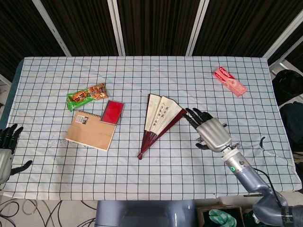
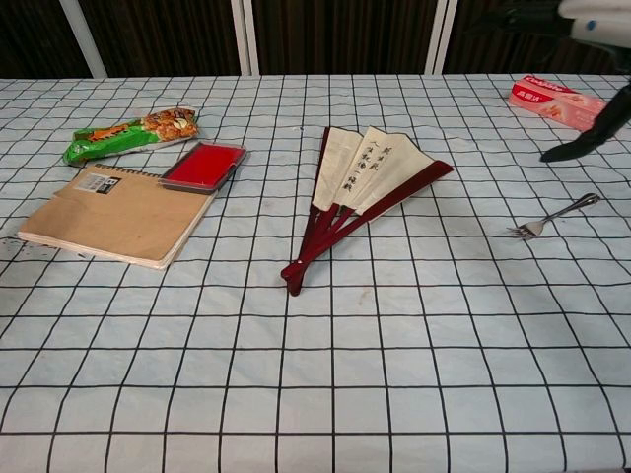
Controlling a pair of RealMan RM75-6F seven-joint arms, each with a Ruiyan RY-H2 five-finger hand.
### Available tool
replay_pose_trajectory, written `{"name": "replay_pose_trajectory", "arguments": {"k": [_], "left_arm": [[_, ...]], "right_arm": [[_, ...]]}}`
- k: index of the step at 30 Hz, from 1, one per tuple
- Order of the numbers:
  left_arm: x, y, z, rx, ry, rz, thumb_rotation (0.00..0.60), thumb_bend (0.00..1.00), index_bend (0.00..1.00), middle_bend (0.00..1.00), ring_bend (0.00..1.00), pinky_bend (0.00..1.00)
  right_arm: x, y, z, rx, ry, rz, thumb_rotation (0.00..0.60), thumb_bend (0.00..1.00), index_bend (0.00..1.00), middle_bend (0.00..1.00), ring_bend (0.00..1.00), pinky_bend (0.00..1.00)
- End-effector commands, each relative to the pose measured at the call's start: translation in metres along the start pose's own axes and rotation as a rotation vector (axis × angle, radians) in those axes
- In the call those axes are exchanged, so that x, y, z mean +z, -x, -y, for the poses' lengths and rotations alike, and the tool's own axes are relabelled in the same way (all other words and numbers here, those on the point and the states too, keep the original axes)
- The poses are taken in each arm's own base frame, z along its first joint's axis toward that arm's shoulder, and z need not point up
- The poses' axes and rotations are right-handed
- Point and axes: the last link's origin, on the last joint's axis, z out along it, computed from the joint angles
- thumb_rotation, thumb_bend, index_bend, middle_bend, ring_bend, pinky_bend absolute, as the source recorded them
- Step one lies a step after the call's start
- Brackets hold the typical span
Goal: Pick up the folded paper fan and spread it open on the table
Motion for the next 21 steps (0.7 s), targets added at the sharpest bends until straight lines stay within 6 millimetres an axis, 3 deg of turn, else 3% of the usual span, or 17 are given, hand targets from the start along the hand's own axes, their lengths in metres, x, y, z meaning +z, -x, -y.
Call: {"name": "replay_pose_trajectory", "arguments": {"k": [1, 21], "left_arm": [[0.0, 0.0, 0.001, -0.007, -0.008, 0.002, 0.6, 0.0, 0.0, 0.0, 0.0, 0.0], [0.007, 0.001, 0.001, -0.046, -0.052, 0.007, 0.6, 0.0, 0.0, 0.0, 0.0, 0.0]], "right_arm": [[0.011, 0.003, 0.013, 0.009, -0.026, 0.004, 0.6, 0.07, 0.0, 0.0, 0.05, 0.21], [0.035, 0.011, 0.039, 0.038, -0.046, 0.052, 0.6, 0.07, 0.0, 0.0, 0.05, 0.21]]}}
